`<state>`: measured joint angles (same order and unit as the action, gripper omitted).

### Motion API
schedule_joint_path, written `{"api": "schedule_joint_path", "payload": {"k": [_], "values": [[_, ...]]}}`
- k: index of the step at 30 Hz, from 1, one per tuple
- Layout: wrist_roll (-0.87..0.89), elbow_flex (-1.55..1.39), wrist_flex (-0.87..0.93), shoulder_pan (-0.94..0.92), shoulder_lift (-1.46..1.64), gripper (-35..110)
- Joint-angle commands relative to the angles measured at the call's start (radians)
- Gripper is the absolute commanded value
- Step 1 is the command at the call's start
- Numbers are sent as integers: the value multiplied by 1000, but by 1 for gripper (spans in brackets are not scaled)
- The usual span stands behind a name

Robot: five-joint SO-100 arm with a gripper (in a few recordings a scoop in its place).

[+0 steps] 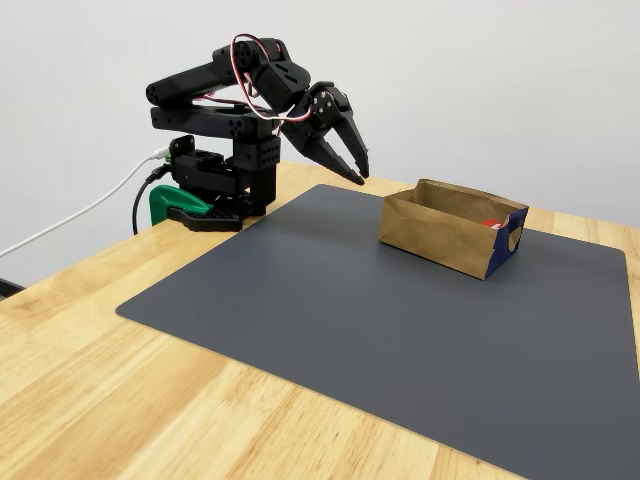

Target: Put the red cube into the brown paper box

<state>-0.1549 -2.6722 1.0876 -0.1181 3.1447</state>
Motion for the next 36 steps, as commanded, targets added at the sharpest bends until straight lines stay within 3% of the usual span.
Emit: {"api": "schedule_joint_path", "payload": {"k": [1, 36], "values": [[8, 0, 15, -12, -2, 0], [12, 0, 17, -17, -2, 0]]}}
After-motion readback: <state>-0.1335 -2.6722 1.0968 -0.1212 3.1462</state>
